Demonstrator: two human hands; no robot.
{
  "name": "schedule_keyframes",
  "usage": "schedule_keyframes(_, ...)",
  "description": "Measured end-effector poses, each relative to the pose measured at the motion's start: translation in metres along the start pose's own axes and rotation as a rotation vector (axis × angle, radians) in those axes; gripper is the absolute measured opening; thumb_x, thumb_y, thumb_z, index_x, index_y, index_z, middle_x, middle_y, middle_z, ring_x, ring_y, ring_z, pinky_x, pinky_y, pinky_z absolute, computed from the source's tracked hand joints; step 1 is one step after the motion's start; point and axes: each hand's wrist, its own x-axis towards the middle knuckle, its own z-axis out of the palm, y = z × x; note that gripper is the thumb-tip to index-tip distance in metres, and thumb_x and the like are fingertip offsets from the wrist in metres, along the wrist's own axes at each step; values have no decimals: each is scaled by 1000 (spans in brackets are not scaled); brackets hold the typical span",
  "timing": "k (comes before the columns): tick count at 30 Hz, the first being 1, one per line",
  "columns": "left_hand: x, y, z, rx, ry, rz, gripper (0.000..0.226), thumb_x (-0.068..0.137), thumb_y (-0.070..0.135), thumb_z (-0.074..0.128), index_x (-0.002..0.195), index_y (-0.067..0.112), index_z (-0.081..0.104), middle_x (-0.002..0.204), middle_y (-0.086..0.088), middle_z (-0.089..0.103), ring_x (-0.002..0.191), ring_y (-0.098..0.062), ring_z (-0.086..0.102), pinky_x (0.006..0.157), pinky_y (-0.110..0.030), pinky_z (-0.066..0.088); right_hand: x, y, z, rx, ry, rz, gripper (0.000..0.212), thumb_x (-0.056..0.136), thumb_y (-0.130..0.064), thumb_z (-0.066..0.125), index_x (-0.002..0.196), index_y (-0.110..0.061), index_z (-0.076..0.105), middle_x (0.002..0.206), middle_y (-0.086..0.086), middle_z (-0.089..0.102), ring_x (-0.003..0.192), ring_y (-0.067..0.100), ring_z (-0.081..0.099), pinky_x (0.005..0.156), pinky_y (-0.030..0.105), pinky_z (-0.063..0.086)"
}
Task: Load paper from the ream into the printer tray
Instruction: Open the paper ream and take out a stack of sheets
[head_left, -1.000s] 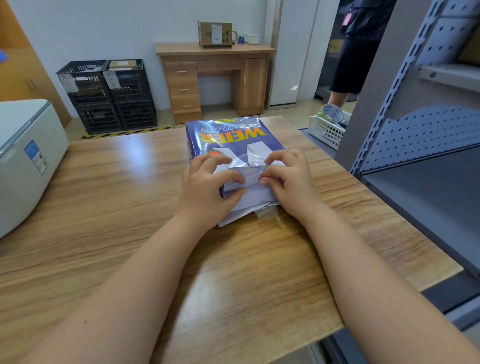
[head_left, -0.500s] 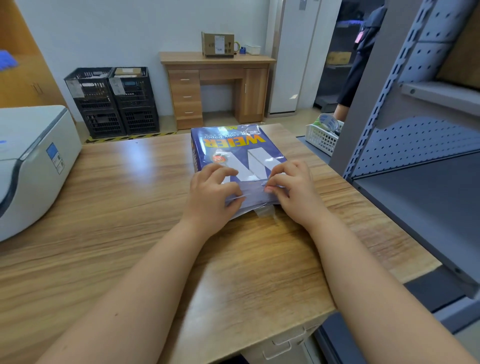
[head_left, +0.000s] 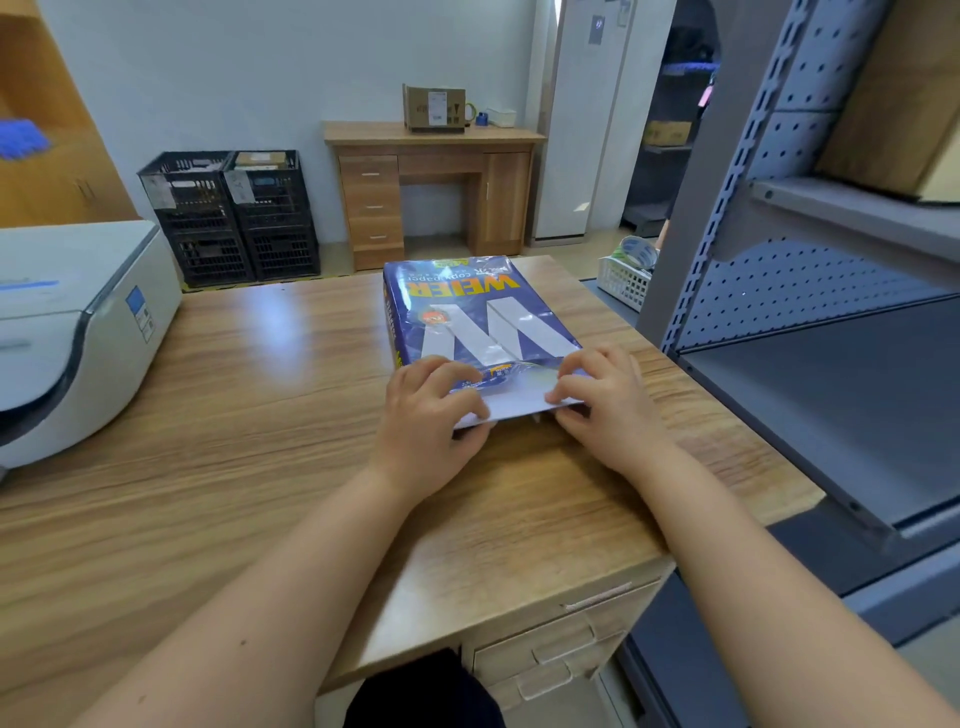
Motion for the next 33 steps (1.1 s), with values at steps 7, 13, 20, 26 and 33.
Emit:
schedule_keyframes(7, -15, 1, -21, 38, -90, -14, 11, 71, 31, 61, 78, 25, 67, 103, 3, 68, 104, -25, 54, 84, -37, 35, -21, -12, -20, 24, 19, -27, 15, 65, -5, 81, 70, -17, 74, 85, 3, 64, 93, 20, 42, 76, 41, 38)
schedule_keyframes(13, -25, 7, -28, 54, -58, 173, 4, 77, 23, 64, 77, 23, 60, 96, 1, 71, 100, -23, 53, 81, -38, 37, -43, -16, -37, 45, -47, -23, 9, 71, -22, 79, 77, -21, 73, 88, -3, 64, 94, 17, 46, 82, 45, 43)
schedule_keyframes(20, -33, 39, -40, -72, -75, -70, 2, 70, 26, 64, 71, 24, 65, 100, 4, 70, 104, -27, 54, 90, -37, 34, -29, -13, -81, 770, 3, 855, 15, 93, -28, 58, 105, -29, 66, 113, -6, 65, 101, 9, 59, 83, 26, 50)
schedule_keyframes(26, -41, 63, -46, -241, -74, -338, 17, 64, 13, 75, 71, 27, 68, 114, 7, 61, 116, -22, 43, 90, -42, 40, -14, 8, -82, 858, -210, 1116, 29, 96, -19, 51, 124, -17, 56, 123, 10, 58, 109, 31, 58, 94, 45, 51)
schedule_keyframes(33, -40, 69, -44, -434, 5, -551, 43, 60, 15, 86, 83, 43, 63, 129, 6, 48, 124, -19, 47, 101, -22, 34, -11, 4, -73, 880, -319, 1203, 41, 90, 0, 57, 131, -3, 51, 104, 17, 65, 78, 25, 66, 48, 26, 56)
